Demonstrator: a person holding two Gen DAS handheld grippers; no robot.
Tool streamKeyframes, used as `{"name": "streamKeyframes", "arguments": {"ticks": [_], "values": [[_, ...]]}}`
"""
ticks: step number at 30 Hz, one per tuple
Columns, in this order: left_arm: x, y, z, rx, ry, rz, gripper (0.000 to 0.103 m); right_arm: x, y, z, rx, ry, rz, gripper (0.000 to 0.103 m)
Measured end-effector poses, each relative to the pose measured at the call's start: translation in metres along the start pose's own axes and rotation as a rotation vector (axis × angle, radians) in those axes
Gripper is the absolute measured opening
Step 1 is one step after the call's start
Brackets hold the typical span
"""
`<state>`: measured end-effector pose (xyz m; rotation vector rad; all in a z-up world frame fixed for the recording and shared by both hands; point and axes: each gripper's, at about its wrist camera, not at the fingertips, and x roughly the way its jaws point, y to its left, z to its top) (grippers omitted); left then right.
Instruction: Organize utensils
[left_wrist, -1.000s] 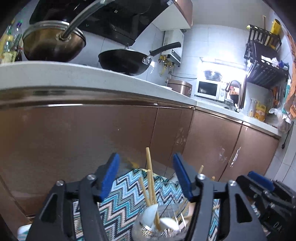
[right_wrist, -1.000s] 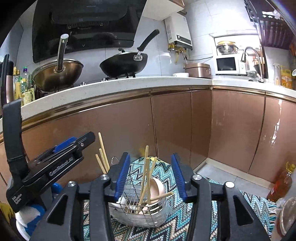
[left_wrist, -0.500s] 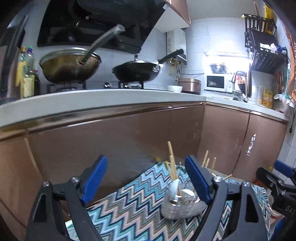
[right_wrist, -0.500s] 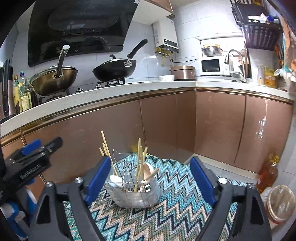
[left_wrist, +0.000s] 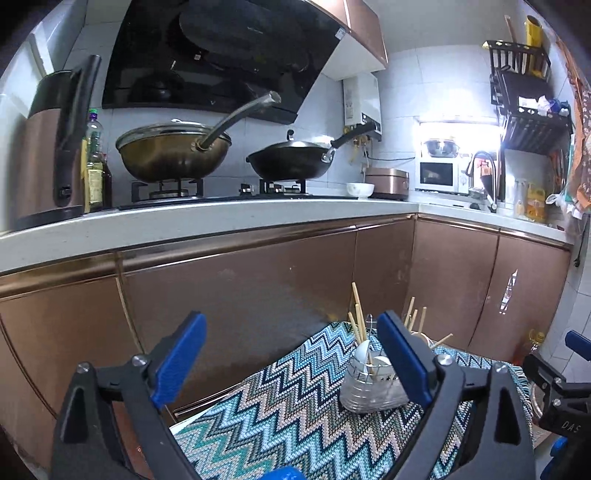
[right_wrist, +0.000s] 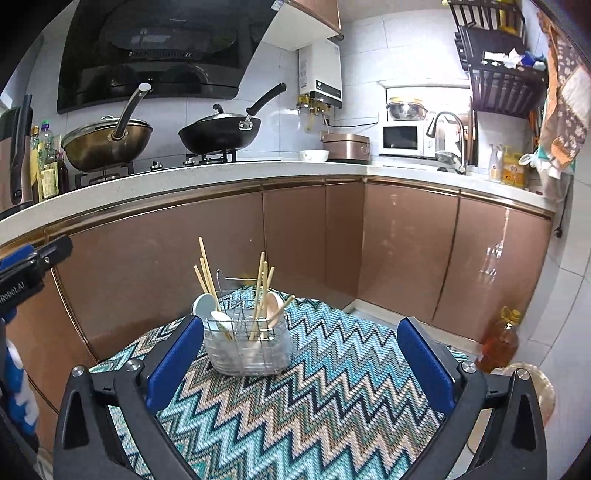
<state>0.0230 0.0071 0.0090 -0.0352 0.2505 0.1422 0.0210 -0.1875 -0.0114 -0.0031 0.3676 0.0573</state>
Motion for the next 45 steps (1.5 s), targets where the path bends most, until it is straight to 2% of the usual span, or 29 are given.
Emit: {"name": "streamKeyframes", "arguments": {"ticks": [8, 22, 45], "values": [[-0.041, 0.012, 0.003, 0.003, -0.037, 0.001, 0.094, -0.044, -0.002, -0.001, -0.013, -0.042, -0.059, 0.103], [-0.102, 0.018, 0.003, 0.0, -0.1, 0.001, 0.094, -0.114, -0.001, 0.002, -0.036, -0.141, -0.086, 0.103], [-0.14, 0.01, 0.0, 0.017, -0.129, -0.052, 0.094, -0.154, 0.002, 0.001, -0.034, -0.187, -0.103, 0.103]]}}
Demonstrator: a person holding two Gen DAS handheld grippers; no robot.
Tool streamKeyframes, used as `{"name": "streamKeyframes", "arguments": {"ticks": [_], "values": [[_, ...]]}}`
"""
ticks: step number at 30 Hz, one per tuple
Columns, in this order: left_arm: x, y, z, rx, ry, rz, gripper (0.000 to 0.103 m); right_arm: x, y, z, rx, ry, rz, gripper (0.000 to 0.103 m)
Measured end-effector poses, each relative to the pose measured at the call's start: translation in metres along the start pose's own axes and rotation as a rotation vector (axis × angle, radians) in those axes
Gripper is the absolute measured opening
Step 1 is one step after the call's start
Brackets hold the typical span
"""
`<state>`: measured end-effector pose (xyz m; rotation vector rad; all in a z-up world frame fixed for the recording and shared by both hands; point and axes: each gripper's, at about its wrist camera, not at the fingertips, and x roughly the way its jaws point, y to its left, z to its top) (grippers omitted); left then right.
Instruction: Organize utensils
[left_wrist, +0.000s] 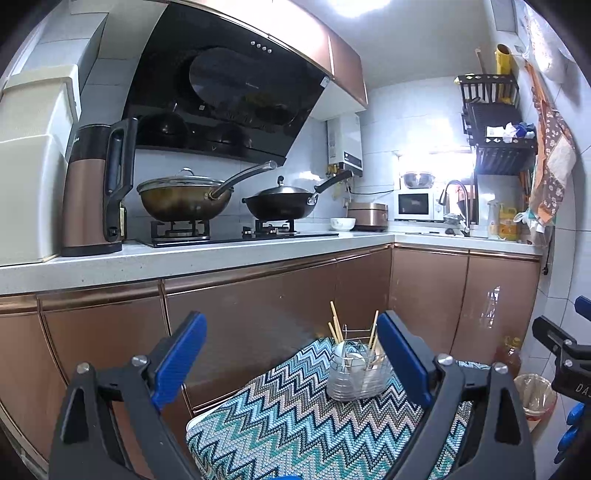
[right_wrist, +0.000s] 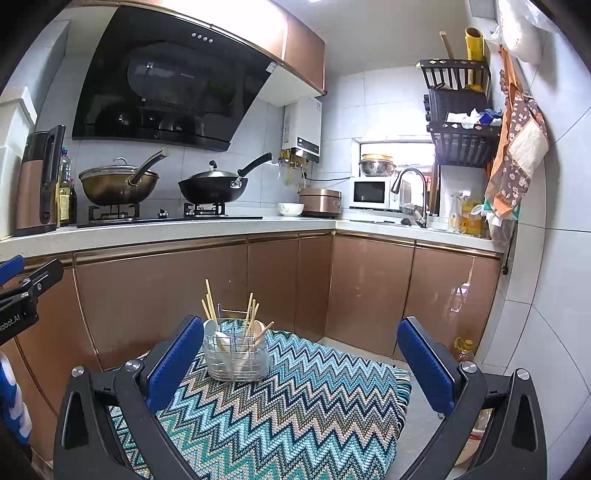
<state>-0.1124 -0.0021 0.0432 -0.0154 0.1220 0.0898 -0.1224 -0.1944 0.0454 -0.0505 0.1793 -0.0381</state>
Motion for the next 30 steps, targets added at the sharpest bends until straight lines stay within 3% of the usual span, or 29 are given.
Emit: {"name": "streamKeyframes", "arguments": {"ticks": [30], "values": [[0.0007, -0.0076, -0.0082, 0.019, 0.01, -0.036, 0.094, 0.0056, -0.0008, -0.0066, -0.011, 0.03, 0.006, 0.103]]}}
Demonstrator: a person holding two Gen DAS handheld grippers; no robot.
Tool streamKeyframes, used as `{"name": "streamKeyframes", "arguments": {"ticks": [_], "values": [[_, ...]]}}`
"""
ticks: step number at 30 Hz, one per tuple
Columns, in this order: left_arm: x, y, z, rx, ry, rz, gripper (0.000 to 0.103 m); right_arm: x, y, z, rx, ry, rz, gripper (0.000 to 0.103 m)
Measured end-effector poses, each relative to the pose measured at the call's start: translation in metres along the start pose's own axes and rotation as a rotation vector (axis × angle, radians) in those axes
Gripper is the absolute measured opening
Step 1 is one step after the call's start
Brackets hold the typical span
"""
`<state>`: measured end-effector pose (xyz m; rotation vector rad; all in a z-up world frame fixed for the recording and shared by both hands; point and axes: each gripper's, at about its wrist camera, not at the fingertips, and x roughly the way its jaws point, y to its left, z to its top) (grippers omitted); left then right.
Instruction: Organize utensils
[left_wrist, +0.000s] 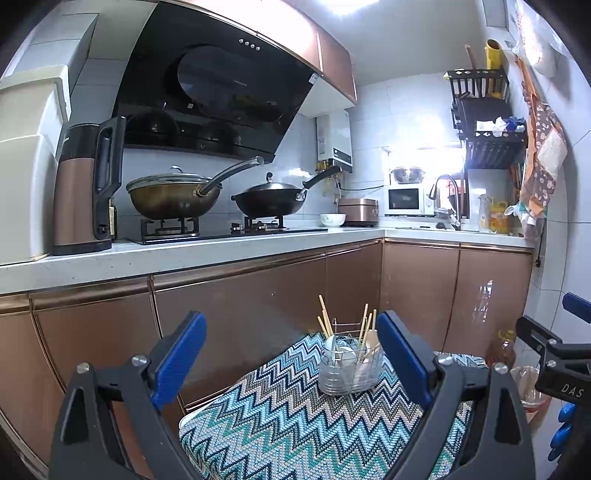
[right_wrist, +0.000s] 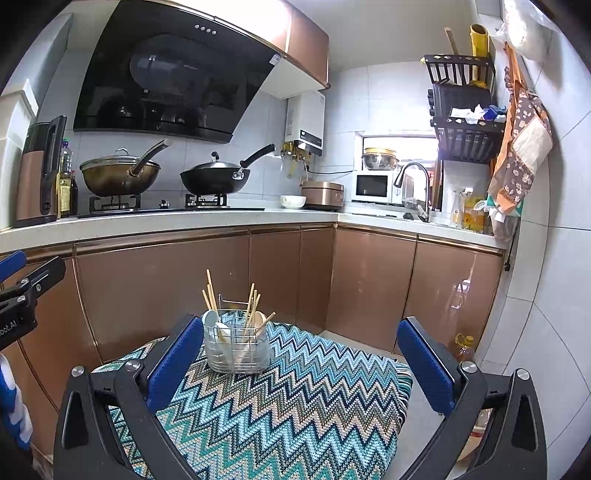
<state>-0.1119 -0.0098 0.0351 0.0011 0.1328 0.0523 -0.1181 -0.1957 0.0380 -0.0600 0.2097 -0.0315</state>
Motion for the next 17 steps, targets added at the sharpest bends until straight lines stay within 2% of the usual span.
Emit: {"name": "streamKeyframes", "arguments": {"ticks": [17], "values": [[0.0005, 0.0022, -0.0006, -0.003, -0.004, 0.013, 0.094, 0.0048, -0.0001, -0.0045, -0.004, 0.016, -0.001, 0.103]]}}
